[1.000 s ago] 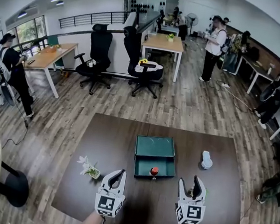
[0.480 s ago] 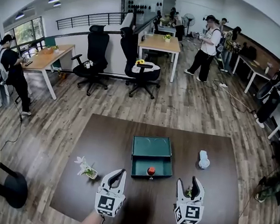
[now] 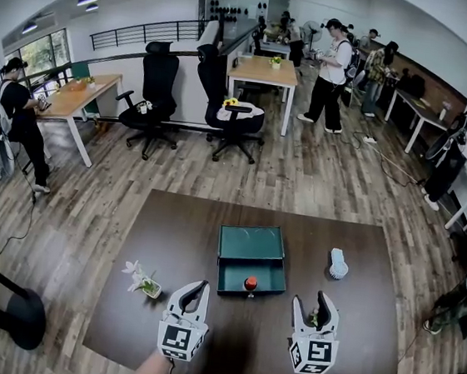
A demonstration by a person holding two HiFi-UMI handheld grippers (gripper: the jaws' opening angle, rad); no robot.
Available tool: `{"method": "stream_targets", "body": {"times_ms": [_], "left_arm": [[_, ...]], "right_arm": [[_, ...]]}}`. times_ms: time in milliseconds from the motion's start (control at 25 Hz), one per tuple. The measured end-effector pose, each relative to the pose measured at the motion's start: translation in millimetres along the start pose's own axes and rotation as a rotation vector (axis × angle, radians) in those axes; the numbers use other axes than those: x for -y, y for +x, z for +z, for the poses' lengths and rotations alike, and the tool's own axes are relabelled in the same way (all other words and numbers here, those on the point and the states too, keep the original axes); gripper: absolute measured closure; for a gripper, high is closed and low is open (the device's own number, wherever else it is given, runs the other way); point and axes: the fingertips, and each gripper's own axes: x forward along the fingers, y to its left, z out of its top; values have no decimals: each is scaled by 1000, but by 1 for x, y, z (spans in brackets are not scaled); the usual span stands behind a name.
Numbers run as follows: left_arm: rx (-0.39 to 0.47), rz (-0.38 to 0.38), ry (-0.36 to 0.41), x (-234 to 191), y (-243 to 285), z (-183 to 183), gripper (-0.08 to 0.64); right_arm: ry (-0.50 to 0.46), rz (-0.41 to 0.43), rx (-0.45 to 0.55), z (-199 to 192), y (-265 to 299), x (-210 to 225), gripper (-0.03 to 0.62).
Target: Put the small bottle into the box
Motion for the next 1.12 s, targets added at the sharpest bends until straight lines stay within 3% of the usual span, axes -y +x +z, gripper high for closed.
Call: {"method": "stream_targets", "body": {"times_ms": [160,600,1120], "left_arm": [[2,-7,-2,1,0,-1,558],[2,-18,-9,-3,-1,1,558],[-3,-17,-12,-2,1,-3,558]], "right_arm": [[-20,2,-6,-1,-2,-3,364],[-14,-103,-6,4,-10,6,586],[-20,-106,-15,1,-9,7,591]]}}
